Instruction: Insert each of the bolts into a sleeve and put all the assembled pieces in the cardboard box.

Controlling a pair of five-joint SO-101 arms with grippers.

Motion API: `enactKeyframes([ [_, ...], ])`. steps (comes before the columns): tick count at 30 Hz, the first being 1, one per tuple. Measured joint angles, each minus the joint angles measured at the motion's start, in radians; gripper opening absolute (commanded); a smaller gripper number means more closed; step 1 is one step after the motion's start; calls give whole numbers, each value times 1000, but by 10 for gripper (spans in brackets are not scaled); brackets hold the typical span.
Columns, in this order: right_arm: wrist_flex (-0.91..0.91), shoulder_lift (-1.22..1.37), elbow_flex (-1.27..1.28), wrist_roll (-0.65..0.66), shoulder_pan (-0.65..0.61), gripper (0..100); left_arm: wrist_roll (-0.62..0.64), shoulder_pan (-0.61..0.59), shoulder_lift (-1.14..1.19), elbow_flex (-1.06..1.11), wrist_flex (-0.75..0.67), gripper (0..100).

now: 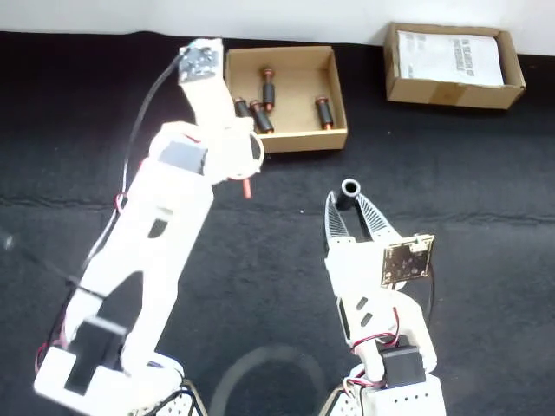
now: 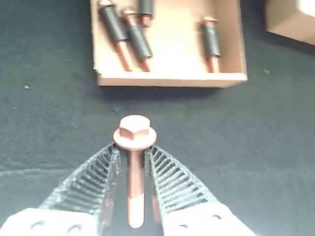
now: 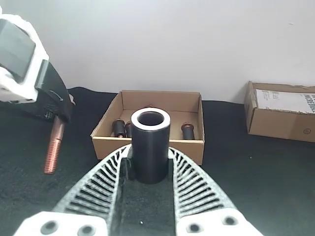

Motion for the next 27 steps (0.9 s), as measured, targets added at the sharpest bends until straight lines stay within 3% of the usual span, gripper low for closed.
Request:
enactKeyframes([
  [18, 0, 0, 2, -3, -6, 7, -6, 199, -362, 48, -5, 9],
  [27, 57, 0, 2, -3, -6, 7, -6, 199, -367, 51, -267, 9],
])
